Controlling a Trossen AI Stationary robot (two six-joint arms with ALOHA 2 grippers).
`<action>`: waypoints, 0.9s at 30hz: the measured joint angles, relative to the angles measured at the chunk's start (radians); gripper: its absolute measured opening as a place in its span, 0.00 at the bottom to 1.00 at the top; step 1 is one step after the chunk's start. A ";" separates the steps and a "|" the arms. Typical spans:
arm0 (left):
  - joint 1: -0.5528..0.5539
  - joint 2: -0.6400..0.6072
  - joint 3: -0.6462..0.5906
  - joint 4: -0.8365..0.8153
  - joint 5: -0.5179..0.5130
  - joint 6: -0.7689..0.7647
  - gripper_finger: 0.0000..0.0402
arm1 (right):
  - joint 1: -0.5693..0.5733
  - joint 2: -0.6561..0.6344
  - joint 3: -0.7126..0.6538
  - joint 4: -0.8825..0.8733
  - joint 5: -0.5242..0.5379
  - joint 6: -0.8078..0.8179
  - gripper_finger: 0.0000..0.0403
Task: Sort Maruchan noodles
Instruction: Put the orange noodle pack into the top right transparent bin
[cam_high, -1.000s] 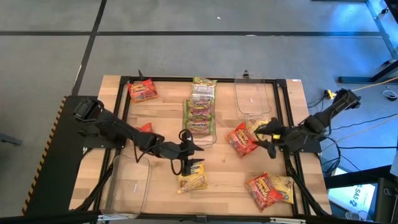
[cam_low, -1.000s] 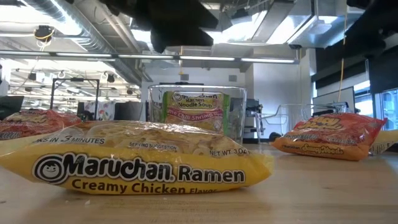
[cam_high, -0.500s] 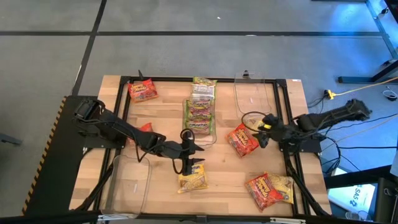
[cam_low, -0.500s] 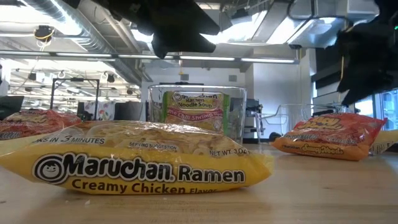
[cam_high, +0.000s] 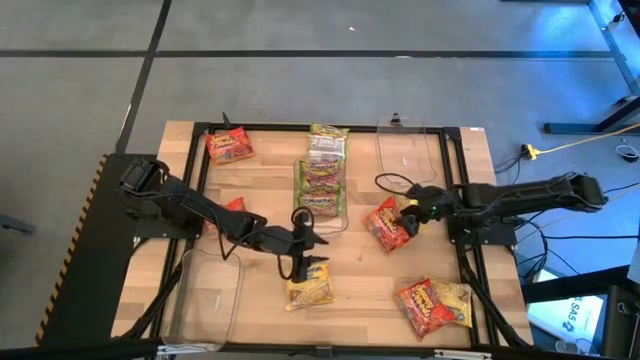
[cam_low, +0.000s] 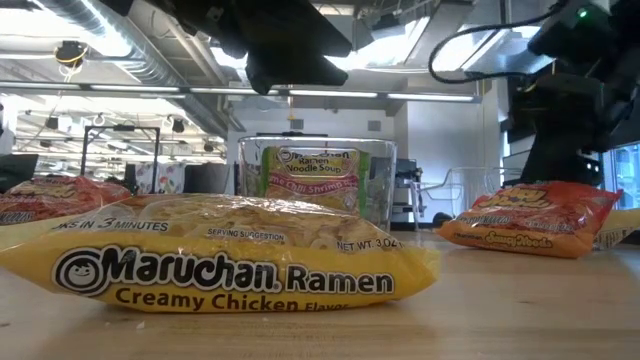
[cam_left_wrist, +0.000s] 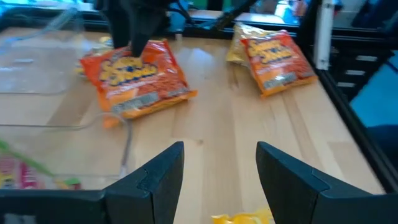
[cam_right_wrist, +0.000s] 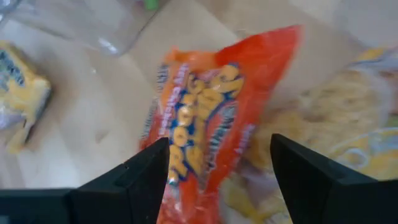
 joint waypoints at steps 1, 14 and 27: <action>0.000 0.000 0.000 0.000 0.012 0.000 0.48 | -0.001 0.018 -0.003 0.009 -0.012 -0.001 0.62; -0.008 0.000 0.000 0.000 0.024 0.000 0.48 | 0.002 0.222 -0.003 0.170 -0.111 -0.087 0.57; -0.008 0.000 0.000 0.000 0.015 0.000 0.48 | 0.002 0.255 -0.004 0.216 -0.126 -0.211 0.08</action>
